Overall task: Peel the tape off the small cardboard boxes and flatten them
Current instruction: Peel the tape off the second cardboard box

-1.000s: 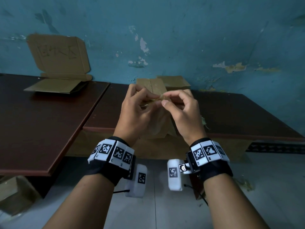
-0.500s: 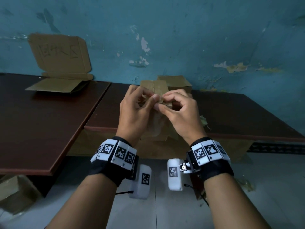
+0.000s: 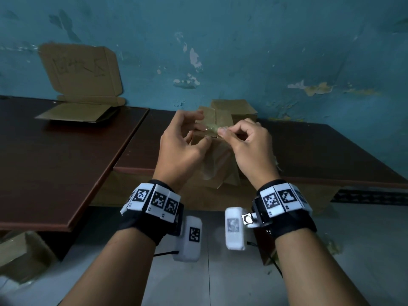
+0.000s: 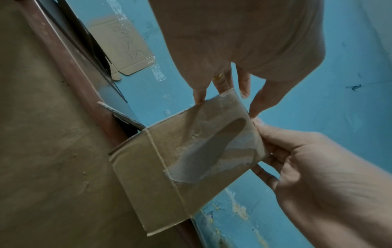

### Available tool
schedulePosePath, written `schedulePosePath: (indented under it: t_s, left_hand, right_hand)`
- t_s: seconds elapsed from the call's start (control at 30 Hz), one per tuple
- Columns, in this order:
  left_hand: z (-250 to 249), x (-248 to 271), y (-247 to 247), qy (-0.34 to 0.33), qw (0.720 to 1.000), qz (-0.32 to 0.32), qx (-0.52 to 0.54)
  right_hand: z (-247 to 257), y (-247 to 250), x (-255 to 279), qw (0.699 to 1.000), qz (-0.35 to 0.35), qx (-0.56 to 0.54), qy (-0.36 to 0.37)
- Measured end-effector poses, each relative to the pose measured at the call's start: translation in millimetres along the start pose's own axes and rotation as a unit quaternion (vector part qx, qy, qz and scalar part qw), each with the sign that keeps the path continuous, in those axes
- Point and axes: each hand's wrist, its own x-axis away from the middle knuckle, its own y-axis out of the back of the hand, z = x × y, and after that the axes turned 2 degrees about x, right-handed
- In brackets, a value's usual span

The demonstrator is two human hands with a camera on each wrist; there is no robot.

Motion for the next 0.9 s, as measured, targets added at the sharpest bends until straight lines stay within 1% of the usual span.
schedulePosePath:
  t_s: [0.1, 0.17, 0.23, 0.3, 0.43, 0.53, 0.63, 0.77, 0.83, 0.9]
  left_hand:
    - [6.1, 0.0, -0.7, -0.023, 0.995, 0.008, -0.094]
    - [10.7, -2.4, 0.0, -0.017, 0.991, 0.001, -0.129]
    - [11.0, -4.3, 1.9, 0.025, 0.991, -0.008, -0.128]
    - [11.3, -5.4, 5.2, 0.047, 0.989, -0.011, -0.140]
    - [11.3, -6.5, 10.4, 0.039, 0.989, 0.003, -0.145]
    - [11.5, -7.7, 12.4, 0.029, 0.989, 0.017, -0.146]
    - [12.1, -7.9, 12.5, 0.022, 0.988, 0.031, -0.152]
    - [9.7, -6.1, 9.1, 0.013, 0.988, 0.044, -0.145]
    - [7.8, -3.7, 4.5, 0.006, 0.988, 0.040, -0.146]
    - [8.5, -1.8, 0.7, -0.003, 0.986, 0.020, -0.166]
  right_hand:
    - [-1.9, -4.7, 1.6, 0.999, -0.011, 0.036, 0.016]
    - [-2.9, -7.2, 2.7, 0.998, -0.020, 0.062, 0.024]
    - [-4.8, -6.2, 2.2, 0.996, -0.022, 0.079, 0.022]
    - [-6.2, -4.5, 1.8, 0.995, -0.025, 0.092, 0.029]
    - [-5.3, -4.6, 3.1, 0.991, -0.048, 0.119, 0.042]
    - [-4.0, -5.3, 2.7, 0.987, -0.064, 0.142, 0.037]
    - [-2.7, -6.5, 2.4, 0.987, -0.071, 0.143, 0.024]
    - [-0.9, -4.2, 0.5, 0.982, -0.075, 0.168, 0.029]
    - [0.1, -2.3, -0.3, 0.979, -0.081, 0.184, 0.031]
    - [1.4, -2.0, 0.2, 0.980, -0.081, 0.179, 0.031]
